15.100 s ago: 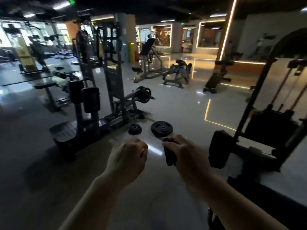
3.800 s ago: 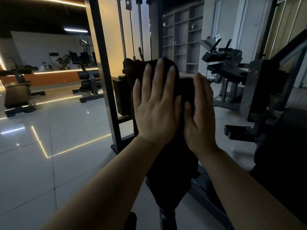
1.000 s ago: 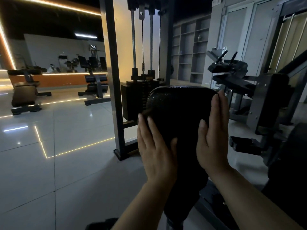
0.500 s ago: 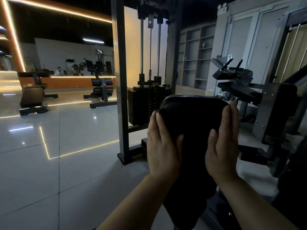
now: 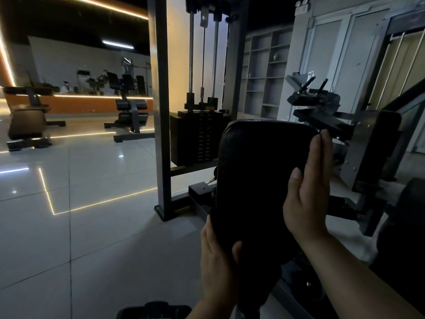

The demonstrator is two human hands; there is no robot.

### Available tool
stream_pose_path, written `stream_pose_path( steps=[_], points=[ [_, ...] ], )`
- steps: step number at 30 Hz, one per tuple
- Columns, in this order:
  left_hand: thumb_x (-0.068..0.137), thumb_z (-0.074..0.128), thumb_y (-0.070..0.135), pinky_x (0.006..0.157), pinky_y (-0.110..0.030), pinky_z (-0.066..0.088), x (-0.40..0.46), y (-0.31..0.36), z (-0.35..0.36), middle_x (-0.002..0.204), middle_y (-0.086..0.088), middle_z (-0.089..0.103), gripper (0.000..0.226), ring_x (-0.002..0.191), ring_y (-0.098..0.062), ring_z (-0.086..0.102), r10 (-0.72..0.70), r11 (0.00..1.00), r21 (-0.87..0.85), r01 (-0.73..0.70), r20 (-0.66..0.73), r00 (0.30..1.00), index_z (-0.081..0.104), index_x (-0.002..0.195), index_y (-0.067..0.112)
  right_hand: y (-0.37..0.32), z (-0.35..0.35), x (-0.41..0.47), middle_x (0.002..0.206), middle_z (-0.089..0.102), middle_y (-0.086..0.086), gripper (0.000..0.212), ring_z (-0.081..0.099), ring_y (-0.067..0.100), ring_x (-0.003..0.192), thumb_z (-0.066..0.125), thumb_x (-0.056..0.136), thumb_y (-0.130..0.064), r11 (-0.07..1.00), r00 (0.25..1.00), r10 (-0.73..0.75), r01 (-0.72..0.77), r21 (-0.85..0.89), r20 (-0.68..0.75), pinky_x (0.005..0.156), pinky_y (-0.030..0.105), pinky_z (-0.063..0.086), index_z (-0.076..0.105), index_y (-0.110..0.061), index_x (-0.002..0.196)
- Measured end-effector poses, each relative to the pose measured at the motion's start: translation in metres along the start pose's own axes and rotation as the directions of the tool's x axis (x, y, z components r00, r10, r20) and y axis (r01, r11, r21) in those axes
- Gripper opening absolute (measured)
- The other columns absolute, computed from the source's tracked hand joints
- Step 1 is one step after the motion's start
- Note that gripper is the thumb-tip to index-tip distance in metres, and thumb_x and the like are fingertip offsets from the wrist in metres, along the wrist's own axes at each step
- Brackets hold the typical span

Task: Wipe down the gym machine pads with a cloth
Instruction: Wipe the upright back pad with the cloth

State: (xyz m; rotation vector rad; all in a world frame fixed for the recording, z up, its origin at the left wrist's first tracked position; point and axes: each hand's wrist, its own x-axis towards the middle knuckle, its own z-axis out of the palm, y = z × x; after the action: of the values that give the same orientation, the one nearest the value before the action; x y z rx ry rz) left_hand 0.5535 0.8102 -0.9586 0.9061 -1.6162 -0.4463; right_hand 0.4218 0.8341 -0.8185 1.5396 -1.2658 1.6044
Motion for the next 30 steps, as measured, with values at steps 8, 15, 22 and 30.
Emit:
stream_pose_path(
  steps=[8,15,22,30],
  points=[
    [0.086,0.032,0.064,0.093,-0.035,0.045,0.081,0.068,-0.022,0.146,-0.006,0.035,0.081,0.125,-0.021,0.044,0.093,0.995,-0.028,-0.096,-0.099,0.991,0.013,0.15,0.019,0.002,0.002,0.001,0.156,0.006,0.0,0.051,0.005,0.01,0.147,0.029,0.099,-0.011,1.0,1.0,0.009,-0.01,-0.021,-0.023,0.115,0.015,0.013,0.017,0.0,0.147],
    [0.092,0.041,0.053,0.087,-0.038,0.048,0.126,0.111,-0.031,0.141,-0.006,0.039,0.07,0.124,-0.022,0.045,0.211,0.977,0.091,-0.194,-0.249,0.945,0.022,0.148,0.017,-0.001,0.001,0.004,0.155,0.009,0.011,0.052,0.003,-0.001,0.144,0.031,0.099,-0.015,0.998,0.998,0.053,-0.054,0.021,0.017,0.11,0.008,0.013,0.016,-0.003,0.147],
    [0.086,0.045,0.061,0.096,-0.047,0.048,0.069,0.069,-0.025,0.151,-0.005,0.021,0.083,0.132,-0.026,0.037,0.187,0.981,0.065,-0.18,-0.114,0.976,-0.003,0.149,0.036,-0.009,-0.007,0.005,0.157,0.01,0.011,0.055,0.002,-0.008,0.141,0.037,0.097,0.003,0.991,0.994,0.091,-0.097,0.096,0.063,0.107,0.003,0.012,0.018,-0.004,0.148],
    [0.084,0.054,0.053,0.107,-0.041,0.039,0.025,0.044,-0.017,0.149,0.002,0.026,0.081,0.134,-0.017,0.034,-0.131,0.986,-0.107,0.129,-0.013,0.991,0.008,0.149,0.037,-0.013,-0.012,0.006,0.16,0.005,0.001,0.061,0.002,-0.003,0.144,0.042,0.098,-0.015,0.97,0.975,0.183,-0.2,0.136,0.129,0.109,0.004,0.008,0.011,-0.019,0.15]
  ],
)
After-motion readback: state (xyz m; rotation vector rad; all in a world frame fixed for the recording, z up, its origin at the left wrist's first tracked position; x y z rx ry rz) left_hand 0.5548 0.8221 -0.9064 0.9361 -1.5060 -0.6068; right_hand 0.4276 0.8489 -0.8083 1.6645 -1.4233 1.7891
